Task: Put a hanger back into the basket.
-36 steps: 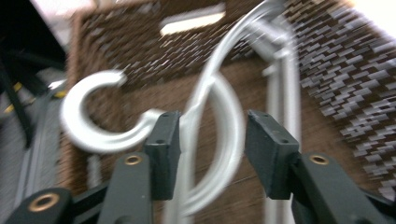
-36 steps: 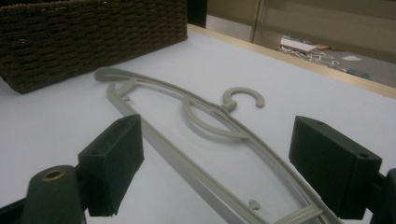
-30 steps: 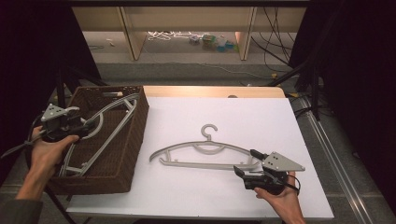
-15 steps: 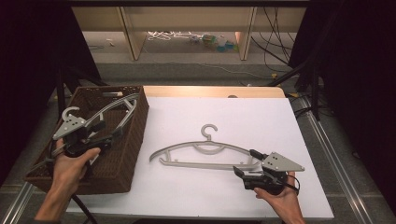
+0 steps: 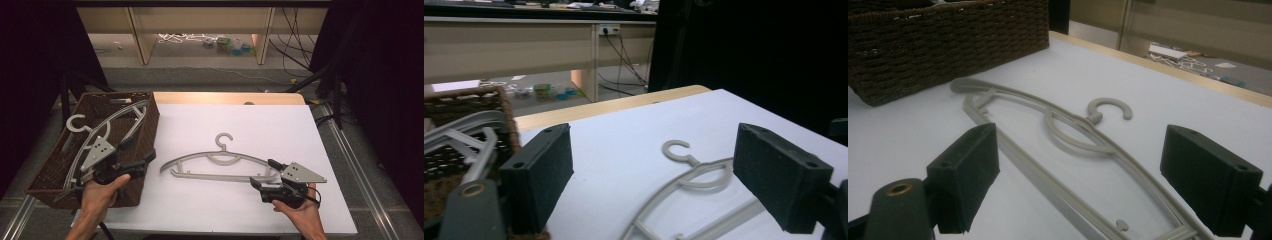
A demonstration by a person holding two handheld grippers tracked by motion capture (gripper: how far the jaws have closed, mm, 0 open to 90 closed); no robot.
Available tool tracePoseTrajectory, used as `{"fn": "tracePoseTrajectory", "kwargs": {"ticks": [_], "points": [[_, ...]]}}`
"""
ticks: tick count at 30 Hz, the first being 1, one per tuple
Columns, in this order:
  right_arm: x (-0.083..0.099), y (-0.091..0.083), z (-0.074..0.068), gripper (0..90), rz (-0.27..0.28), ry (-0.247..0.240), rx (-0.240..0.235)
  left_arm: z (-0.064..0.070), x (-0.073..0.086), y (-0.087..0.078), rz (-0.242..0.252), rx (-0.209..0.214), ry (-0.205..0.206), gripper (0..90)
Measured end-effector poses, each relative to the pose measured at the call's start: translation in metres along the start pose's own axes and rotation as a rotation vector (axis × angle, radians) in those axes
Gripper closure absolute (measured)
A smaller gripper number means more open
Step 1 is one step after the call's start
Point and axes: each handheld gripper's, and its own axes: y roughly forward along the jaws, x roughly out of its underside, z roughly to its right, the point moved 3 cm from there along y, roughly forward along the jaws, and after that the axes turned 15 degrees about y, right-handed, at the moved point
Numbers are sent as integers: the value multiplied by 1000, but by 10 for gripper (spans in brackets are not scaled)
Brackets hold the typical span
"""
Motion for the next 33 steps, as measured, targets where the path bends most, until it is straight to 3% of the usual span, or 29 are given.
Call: {"fn": "tracePoseTrajectory", "kwargs": {"ticks": [5,15,21,23,27,30,31,33], "points": [[-1,1,0,167,17,-20,5,13,9,4,15,9,-11,160],[1,-1,0,166,24,0,1,20,26,6,31,13,-13,159],[0,0,0,166,19,-19,5,29,34,2,59,41,14,159],[0,0,-2,166,-4,-10,-10,31,37,0,48,36,34,159],[-2,2,1,161,26,-31,-1,38,44,2,27,62,41,159],[-5,2,3,162,-6,-18,-6,45,47,3,23,79,66,160],[-7,3,5,162,-24,-28,1,47,48,3,11,78,80,160],[-13,5,9,162,-9,-51,23,49,49,4,7,87,92,160]]}}
